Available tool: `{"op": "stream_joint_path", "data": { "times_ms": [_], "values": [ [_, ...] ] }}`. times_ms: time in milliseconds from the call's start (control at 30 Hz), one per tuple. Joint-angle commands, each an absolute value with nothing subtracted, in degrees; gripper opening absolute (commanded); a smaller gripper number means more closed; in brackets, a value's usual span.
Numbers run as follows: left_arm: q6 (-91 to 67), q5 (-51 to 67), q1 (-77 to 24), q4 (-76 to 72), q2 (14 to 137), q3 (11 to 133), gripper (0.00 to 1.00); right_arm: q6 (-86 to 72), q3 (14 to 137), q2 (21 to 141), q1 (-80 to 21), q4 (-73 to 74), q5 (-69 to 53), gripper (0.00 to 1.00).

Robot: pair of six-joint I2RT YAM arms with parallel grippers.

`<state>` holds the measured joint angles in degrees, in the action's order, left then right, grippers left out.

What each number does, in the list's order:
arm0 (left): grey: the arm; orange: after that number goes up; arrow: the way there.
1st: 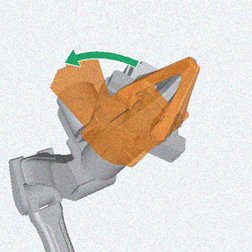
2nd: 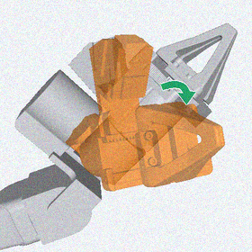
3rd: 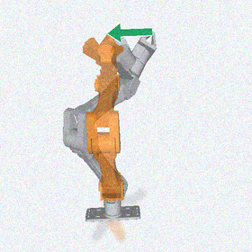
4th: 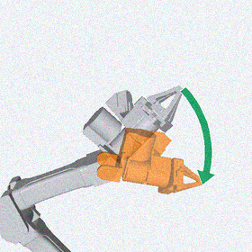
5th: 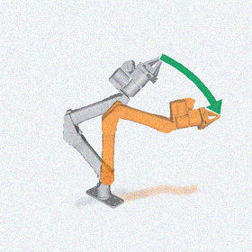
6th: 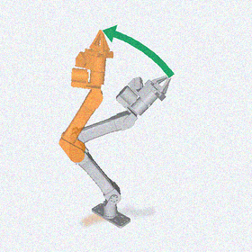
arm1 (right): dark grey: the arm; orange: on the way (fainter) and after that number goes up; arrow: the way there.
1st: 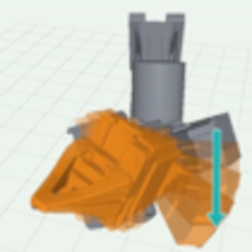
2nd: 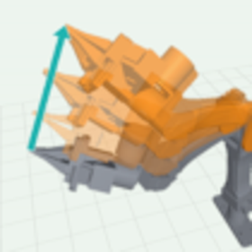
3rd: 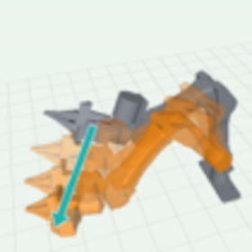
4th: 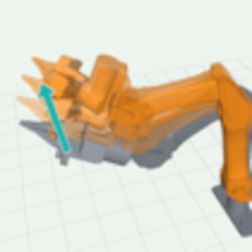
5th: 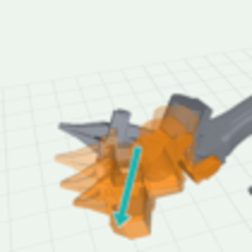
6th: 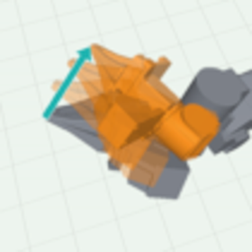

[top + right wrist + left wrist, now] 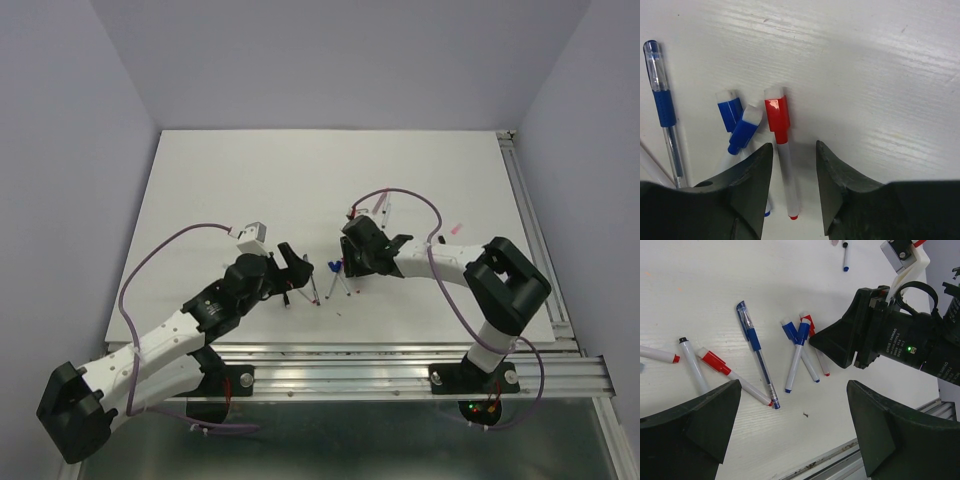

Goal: Open the pen caps

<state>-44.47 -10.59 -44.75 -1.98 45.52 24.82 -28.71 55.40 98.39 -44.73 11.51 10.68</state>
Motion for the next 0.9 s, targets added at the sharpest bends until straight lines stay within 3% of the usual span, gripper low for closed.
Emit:
{"op": "stream_joint_path", "data": {
  "times_ms": [0,100,167,333,567,867],
  "values": [
    [-43.77,-11.69,-44.12,-2.2,44.65,23.99,0.99,-28.56,56.78,100.1,-45.26,10.55,11.86,0.4],
    [-43.68,-11.6,-43.95,-2.2,45.0,24.17,0.99,-29.35,56.34,100.81,-45.61,11.51,12.39,0.31],
    [-43.51,-11.86,-43.86,-2.29,45.26,24.34,0.99,-29.97,55.9,100.99,-45.96,12.3,13.44,0.18],
    [-43.86,-12.31,-43.68,-2.37,46.67,24.61,0.99,-32.43,54.59,100.72,-46.58,14.32,16.87,0.06],
    [-43.42,-7.93,-43.68,-6.14,47.99,25.05,0.99,-35.95,49.67,93.44,-46.76,13.72,21.18,0.01],
    [-45.96,-0.28,-43.94,-17.73,51.59,25.49,0.99,-30.06,38.33,71.91,-46.76,2.13,4.15,0.01]
  ]
}}
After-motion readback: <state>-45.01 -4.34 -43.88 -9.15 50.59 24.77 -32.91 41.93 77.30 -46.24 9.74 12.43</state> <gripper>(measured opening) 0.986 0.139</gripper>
